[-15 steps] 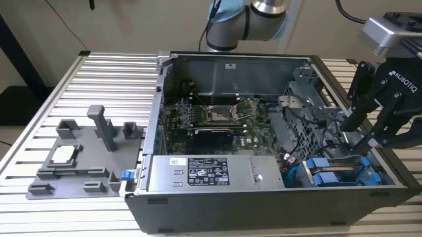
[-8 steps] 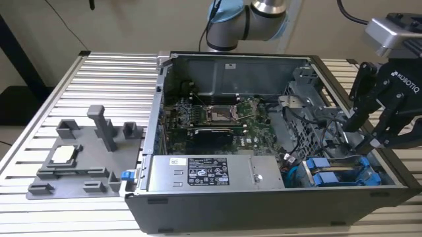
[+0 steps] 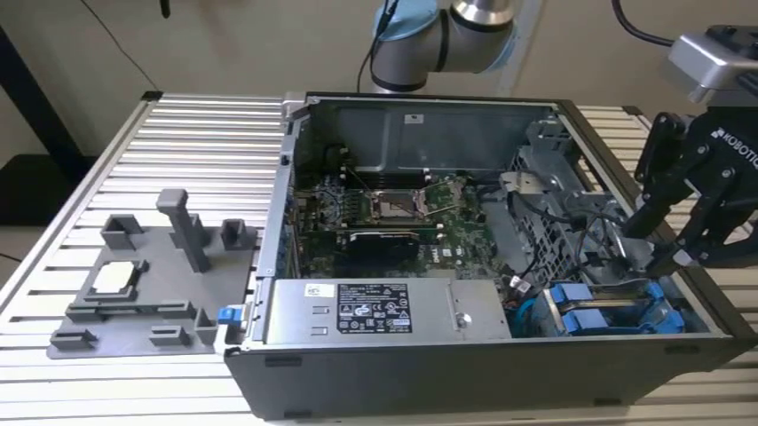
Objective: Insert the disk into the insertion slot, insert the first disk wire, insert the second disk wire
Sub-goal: 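Insert the first disk wire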
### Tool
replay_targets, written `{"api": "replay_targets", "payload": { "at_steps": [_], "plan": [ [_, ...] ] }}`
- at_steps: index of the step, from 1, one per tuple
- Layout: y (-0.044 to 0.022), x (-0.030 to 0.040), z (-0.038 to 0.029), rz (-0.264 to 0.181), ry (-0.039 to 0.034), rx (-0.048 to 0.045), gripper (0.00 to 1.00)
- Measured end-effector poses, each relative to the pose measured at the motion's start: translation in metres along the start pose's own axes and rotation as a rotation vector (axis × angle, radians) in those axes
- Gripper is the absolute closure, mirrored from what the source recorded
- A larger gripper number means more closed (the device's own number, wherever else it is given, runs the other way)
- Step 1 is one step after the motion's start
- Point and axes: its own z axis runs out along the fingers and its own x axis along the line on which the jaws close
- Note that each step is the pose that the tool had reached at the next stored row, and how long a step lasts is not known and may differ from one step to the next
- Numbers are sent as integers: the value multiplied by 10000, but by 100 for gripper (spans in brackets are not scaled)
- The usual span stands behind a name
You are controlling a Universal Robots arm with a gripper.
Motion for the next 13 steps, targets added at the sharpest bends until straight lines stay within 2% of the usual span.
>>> {"api": "replay_targets", "payload": {
  "at_steps": [13],
  "plan": [
    [-159, -1, -3, -29, 1, -8, 53]
  ]
}}
